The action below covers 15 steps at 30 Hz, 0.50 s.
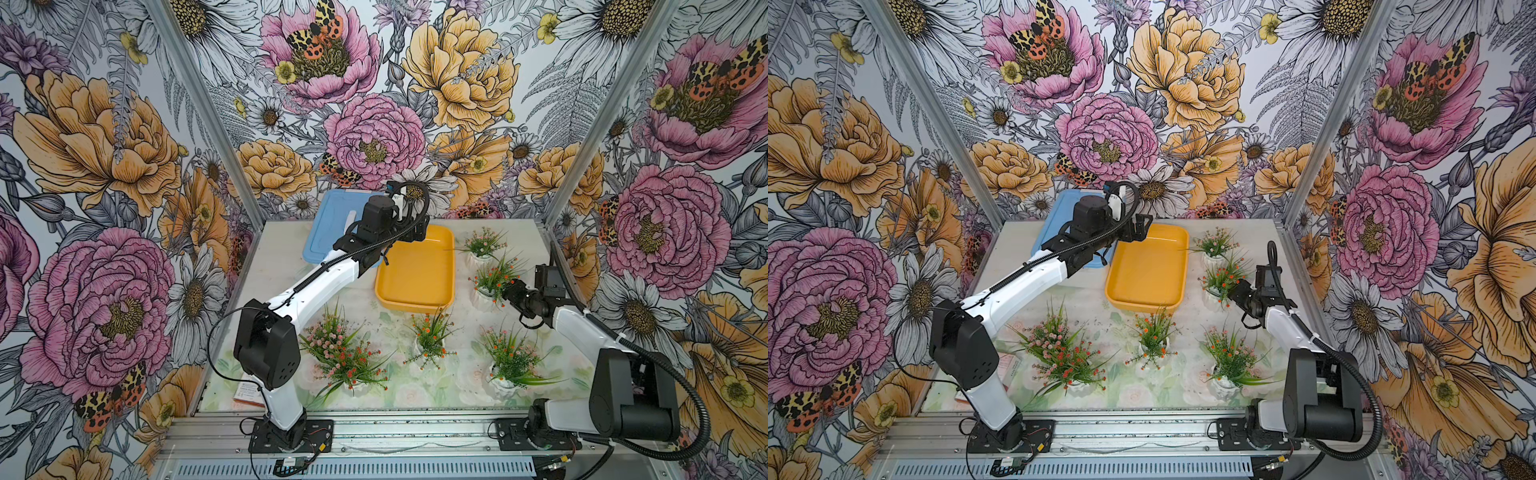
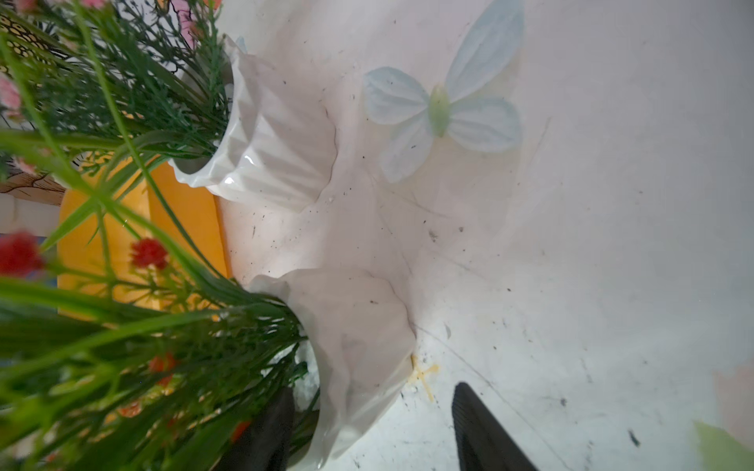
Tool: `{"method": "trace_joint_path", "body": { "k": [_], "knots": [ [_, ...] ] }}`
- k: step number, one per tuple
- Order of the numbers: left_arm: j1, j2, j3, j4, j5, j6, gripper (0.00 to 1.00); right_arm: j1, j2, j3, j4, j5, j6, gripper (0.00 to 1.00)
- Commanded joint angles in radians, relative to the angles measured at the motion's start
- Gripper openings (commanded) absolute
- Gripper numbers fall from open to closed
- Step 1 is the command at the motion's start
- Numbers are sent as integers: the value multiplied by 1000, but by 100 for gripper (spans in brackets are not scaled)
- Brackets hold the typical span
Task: Put the potted gypsophila into the storage box
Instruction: Pick up the baby's breath potted plant from the center of the board.
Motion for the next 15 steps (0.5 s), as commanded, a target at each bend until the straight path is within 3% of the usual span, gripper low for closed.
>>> {"method": "trace_joint_path", "body": {
  "k": [1,6,15],
  "knots": [
    [7,-32,-12,10,-7,-5,99,20,34,41,20,-2,-8,54],
    [8,-33,-17,6,-16,-6,99,37,38,48,19,52,-2,49],
    [7,-38,-18,-17,-18,-5,99,64,70,73,-20,159,21,30]
  ]
}}
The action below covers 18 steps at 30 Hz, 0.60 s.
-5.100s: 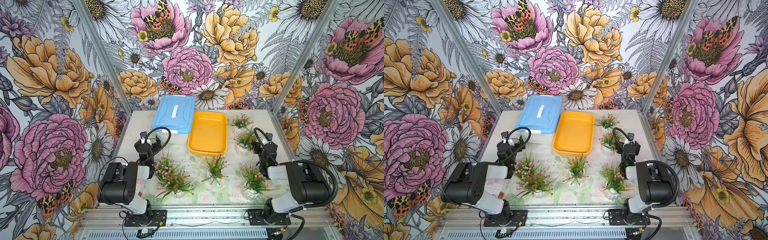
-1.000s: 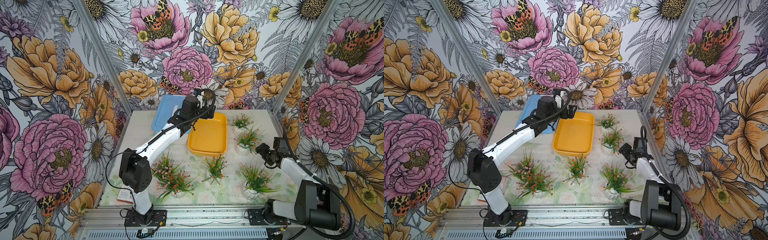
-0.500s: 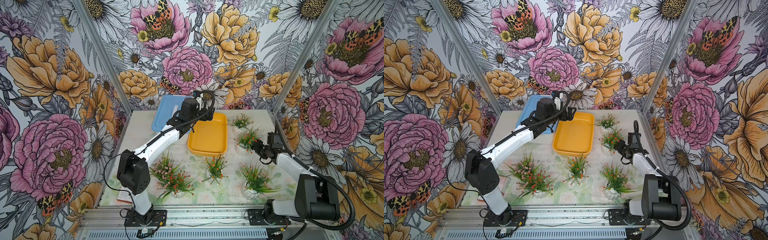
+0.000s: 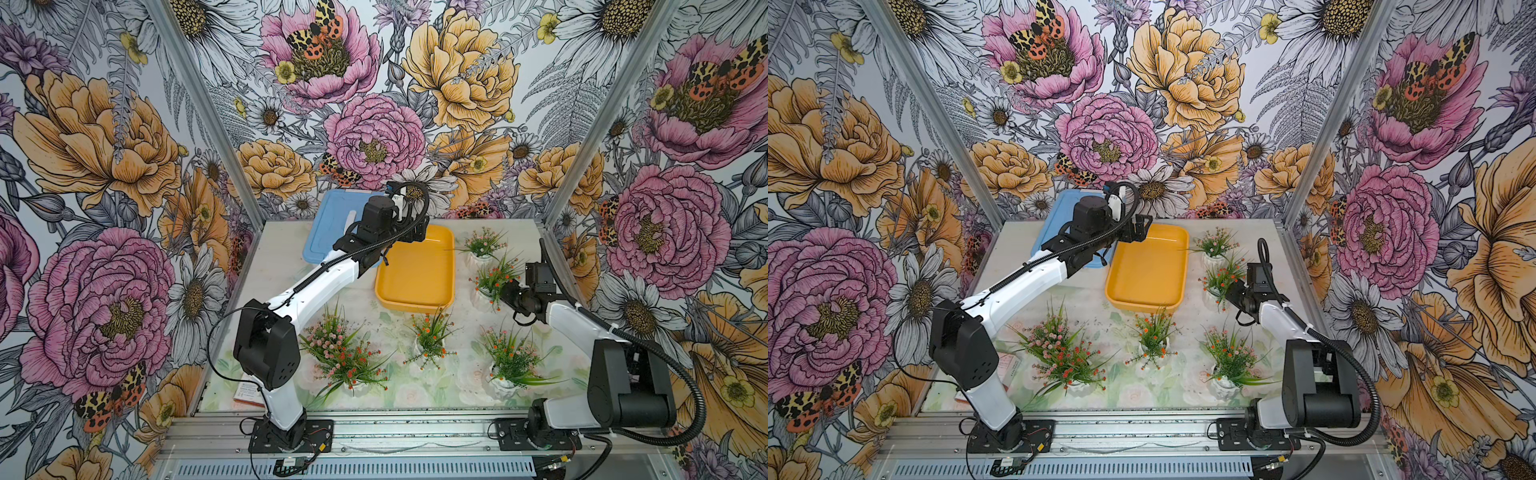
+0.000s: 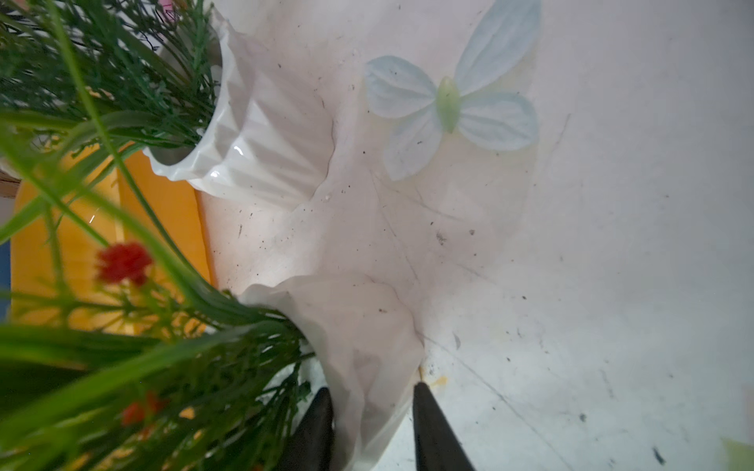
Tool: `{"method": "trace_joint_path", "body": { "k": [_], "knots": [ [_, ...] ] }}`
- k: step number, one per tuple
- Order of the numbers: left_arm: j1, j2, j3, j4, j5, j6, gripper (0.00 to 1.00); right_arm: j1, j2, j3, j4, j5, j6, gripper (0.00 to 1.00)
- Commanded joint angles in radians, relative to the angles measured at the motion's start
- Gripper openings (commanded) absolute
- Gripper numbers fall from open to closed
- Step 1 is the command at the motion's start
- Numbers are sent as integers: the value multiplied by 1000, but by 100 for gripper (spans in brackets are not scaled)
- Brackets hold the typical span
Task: Put the potted gypsophila into the storage box
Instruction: Pick up the baby's breath potted plant from the center of the board.
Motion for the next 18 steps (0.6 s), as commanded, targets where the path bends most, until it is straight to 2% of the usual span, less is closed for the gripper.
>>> {"method": "trace_joint_path", "body": {
  "k": [1,9,14,18],
  "knots": [
    [8,-36,-15,-13,-17,-6,99,14,33,45,-23,69,4,29],
    [7,-54,-43,-17,-34,-25,99,38,82,98,-100,113,-4,16],
    [4,-56,-50,-17,-40,-31,99,48,84,109,-134,138,-5,6],
    [1,-53,-48,-16,-42,-32,99,53,69,113,-149,151,-11,1]
  ]
}}
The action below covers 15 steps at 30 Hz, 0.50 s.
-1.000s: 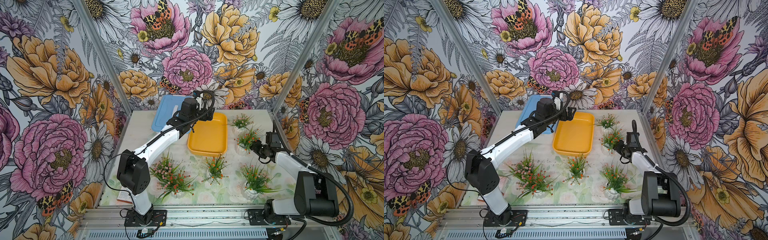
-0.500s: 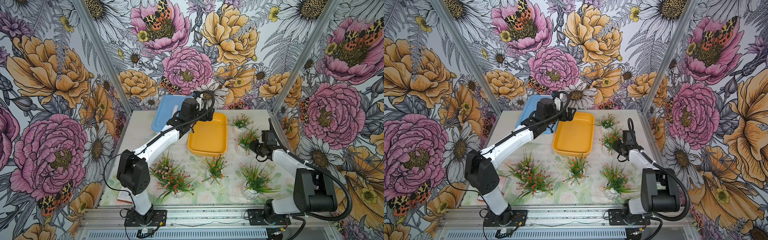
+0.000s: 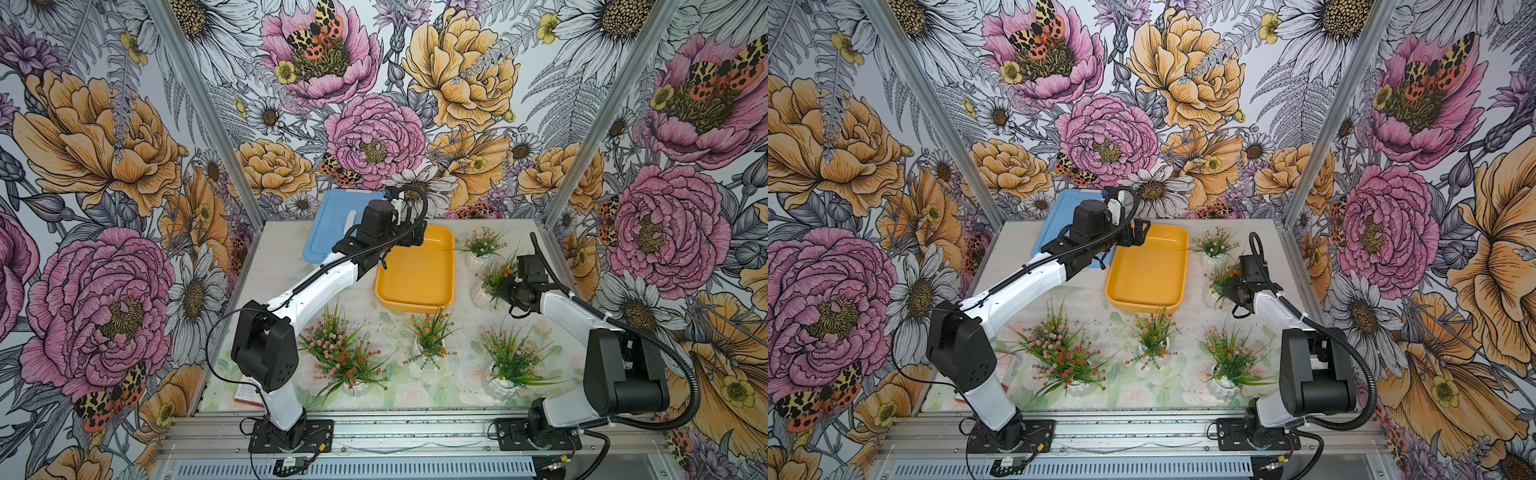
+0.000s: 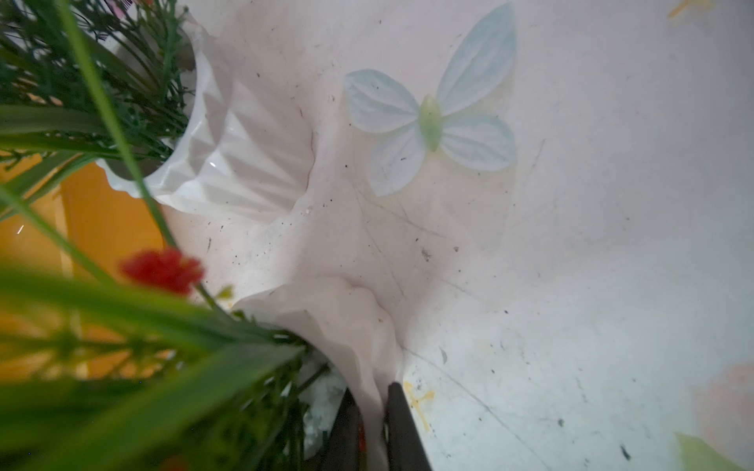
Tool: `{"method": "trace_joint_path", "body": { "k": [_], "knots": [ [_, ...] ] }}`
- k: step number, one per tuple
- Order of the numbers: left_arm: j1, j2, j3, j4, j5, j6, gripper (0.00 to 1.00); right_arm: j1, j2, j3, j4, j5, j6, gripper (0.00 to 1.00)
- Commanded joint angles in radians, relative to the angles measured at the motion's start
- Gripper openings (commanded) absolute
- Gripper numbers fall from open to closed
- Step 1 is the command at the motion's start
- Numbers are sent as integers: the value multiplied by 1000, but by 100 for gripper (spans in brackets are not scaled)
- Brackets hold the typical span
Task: Put the potted gypsophila into the storage box
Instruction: Pick up the baby's breath potted plant from the center of the board.
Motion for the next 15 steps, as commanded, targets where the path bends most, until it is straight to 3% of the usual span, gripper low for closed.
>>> {"method": "trace_joint_path", "body": {
  "k": [1,15],
  "knots": [
    [0,-35,-9,-3,-26,-21,99,7,-1,21,-50,35,-11,0],
    [-4,-50,-26,-1,-22,-23,99,26,-186,137,-103,69,-41,0]
  ]
}}
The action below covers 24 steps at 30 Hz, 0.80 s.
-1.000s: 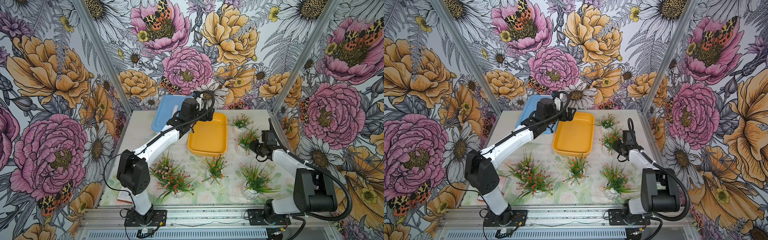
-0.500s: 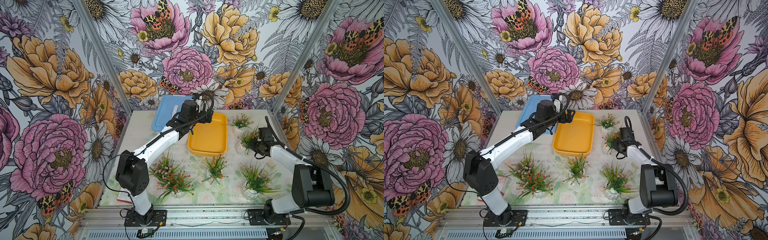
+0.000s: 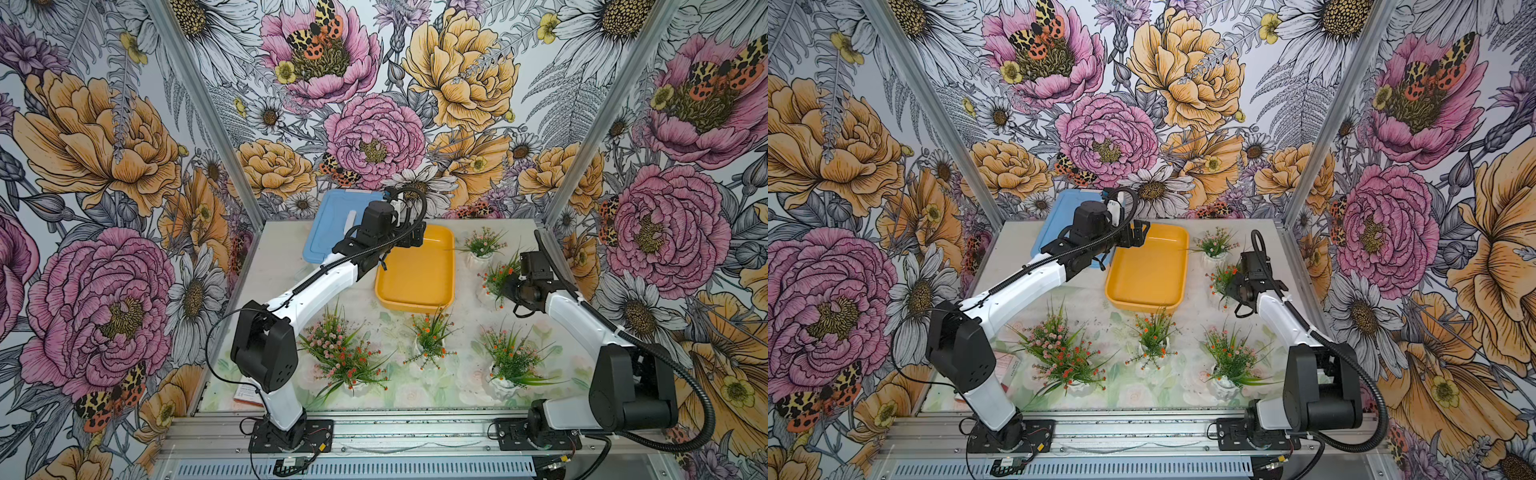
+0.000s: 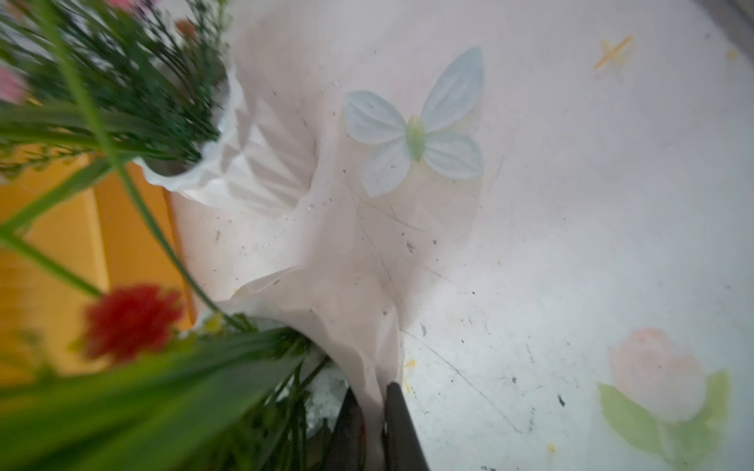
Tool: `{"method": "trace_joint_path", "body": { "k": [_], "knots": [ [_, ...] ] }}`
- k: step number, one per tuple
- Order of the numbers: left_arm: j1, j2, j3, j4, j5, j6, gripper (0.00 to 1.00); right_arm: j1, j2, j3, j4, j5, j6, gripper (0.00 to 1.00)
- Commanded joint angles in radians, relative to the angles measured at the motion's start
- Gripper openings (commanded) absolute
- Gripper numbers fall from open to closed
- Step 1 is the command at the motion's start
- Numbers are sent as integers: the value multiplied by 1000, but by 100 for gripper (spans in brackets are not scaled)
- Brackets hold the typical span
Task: Put the potted gypsophila into the storage box
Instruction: Pick up the baby's breath potted plant from the center of the board.
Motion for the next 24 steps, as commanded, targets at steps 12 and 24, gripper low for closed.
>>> {"method": "trace_joint_path", "body": {
  "k": [12,24],
  "knots": [
    [42,-130,-86,47,-52,-18,99,240,-28,283,26,61,-39,0],
    [189,-364,-251,75,-175,-55,99,493,269,533,36,80,-74,0]
  ]
}}
